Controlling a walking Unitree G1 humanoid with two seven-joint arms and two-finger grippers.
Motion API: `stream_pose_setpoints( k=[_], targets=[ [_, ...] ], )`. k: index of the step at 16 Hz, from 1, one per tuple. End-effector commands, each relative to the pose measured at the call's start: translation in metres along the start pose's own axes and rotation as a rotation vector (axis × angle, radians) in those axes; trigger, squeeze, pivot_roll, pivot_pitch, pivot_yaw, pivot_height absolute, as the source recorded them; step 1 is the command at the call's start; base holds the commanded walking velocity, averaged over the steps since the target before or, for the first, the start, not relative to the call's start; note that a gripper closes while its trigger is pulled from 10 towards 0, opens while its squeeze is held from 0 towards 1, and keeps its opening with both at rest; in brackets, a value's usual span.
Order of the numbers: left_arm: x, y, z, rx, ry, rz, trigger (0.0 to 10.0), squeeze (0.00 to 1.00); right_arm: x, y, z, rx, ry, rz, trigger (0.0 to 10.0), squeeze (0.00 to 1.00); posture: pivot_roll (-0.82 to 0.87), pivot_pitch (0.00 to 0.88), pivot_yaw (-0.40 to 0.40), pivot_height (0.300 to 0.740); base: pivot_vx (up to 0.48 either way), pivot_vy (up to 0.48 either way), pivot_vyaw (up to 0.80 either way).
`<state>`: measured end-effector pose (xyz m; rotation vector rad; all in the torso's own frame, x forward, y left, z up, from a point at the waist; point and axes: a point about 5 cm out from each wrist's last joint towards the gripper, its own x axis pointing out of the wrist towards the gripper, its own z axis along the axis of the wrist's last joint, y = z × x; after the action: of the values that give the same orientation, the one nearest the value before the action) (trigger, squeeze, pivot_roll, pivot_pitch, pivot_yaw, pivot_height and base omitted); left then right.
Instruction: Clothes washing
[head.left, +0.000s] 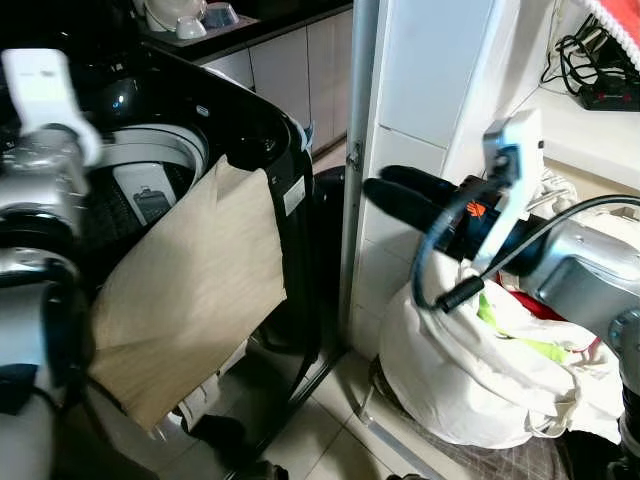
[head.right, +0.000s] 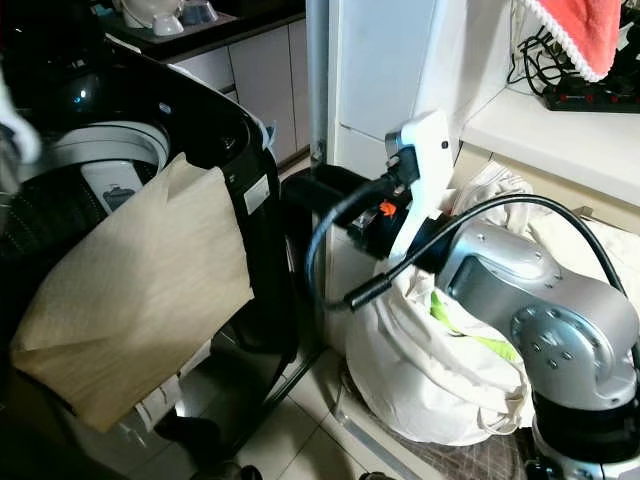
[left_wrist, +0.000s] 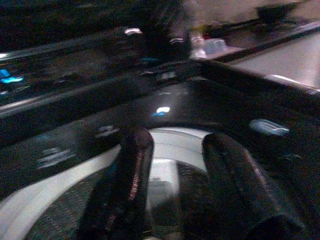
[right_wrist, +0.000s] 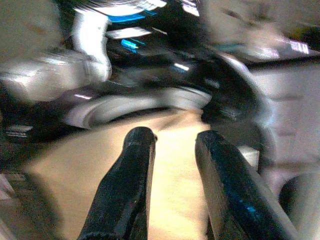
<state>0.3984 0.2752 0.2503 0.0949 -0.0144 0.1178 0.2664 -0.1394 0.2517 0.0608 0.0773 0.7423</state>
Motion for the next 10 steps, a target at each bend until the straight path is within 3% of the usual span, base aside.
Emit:
stream_pose_setpoints(
  k=[1, 2, 3, 6, 7, 10],
  targets=[
    [-0.001, -0.049, 0.001, 0.026, -0.067, -0.306, 10.0, 0.00, -0.003, -0.040, -0.021, -0.026, 0.117, -0.308, 10.0, 0.88, -0.18, 0.000, 0.089, 0.740, 0.000, 0.000, 0.00],
    [-0.001, -0.049, 0.001, 0.026, -0.067, -0.306, 10.0, 0.00, -0.003, -0.040, -0.021, -0.026, 0.117, -0.308, 10.0, 0.88, -0.18, 0.000, 0.089, 0.740, 0.000, 0.000, 0.00],
    [-0.008, -0.075, -0.007, 0.027, -0.078, -0.454, 10.0, 0.00, -0.010, -0.061, -0.030, -0.095, 0.168, -0.453, 10.0, 1.00, -0.19, 0.000, 0.093, 0.740, 0.000, 0.000, 0.00],
    [-0.031, -0.124, -0.020, -0.009, -0.088, -0.711, 10.0, 0.00, -0.027, -0.098, -0.050, -0.177, 0.265, -0.624, 10.0, 1.00, -0.18, 0.000, 0.090, 0.740, 0.000, 0.000, 0.00],
    [-0.038, -0.135, -0.023, -0.019, -0.086, -0.776, 10.0, 0.00, -0.032, -0.106, -0.055, -0.182, 0.287, -0.653, 10.0, 1.00, -0.18, 0.000, 0.090, 0.740, 0.000, 0.000, 0.00],
    [-0.076, -0.167, -0.033, -0.028, -0.064, -1.110, 10.0, 0.00, -0.050, -0.140, -0.074, -0.265, 0.405, -0.753, 10.0, 1.00, -0.18, 0.000, 0.088, 0.740, 0.000, 0.000, 0.00]
  ],
)
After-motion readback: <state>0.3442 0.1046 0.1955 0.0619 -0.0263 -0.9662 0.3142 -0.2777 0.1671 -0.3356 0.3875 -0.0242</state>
